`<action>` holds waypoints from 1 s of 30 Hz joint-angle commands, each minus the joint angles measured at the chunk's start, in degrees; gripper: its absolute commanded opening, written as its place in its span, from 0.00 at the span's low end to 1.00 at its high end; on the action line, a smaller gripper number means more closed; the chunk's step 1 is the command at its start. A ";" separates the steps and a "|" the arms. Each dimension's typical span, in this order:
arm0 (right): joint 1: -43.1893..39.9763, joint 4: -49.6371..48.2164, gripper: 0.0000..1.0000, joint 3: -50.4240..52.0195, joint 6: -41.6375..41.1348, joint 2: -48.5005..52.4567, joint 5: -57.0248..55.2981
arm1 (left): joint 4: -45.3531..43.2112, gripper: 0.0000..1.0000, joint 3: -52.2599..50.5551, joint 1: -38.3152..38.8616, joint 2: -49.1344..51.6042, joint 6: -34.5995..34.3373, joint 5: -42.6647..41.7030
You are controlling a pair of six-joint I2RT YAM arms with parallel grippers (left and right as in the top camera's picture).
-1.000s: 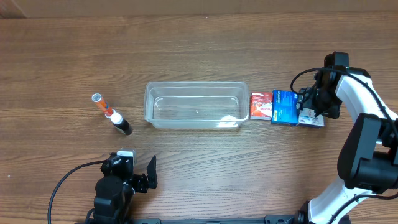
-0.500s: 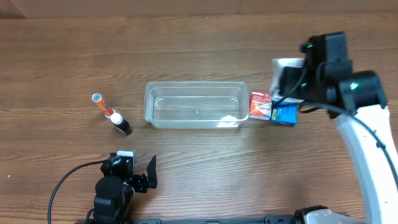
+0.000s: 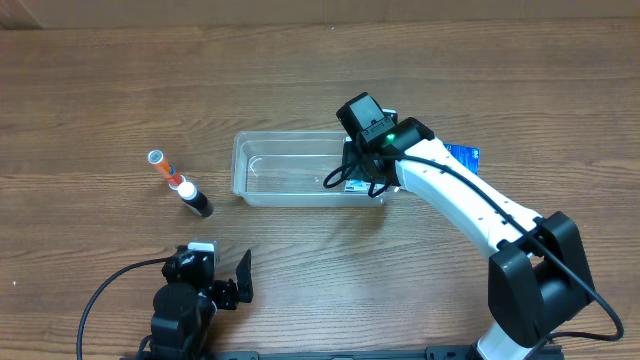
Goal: Pack container
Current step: 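Carry the white box left and drop it into the container, then grasp the blue VapoDrops box with the right gripper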
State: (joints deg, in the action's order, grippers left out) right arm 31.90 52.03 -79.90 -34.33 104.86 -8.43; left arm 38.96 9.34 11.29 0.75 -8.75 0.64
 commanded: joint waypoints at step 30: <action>-32.28 3.96 0.98 2.80 28.57 6.86 10.12 | -0.26 1.00 -0.33 0.52 -0.46 1.07 0.35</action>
State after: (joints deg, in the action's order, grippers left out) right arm -0.60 56.49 -77.23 -6.26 109.71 1.13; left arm 38.96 9.32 11.29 0.75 -8.75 0.64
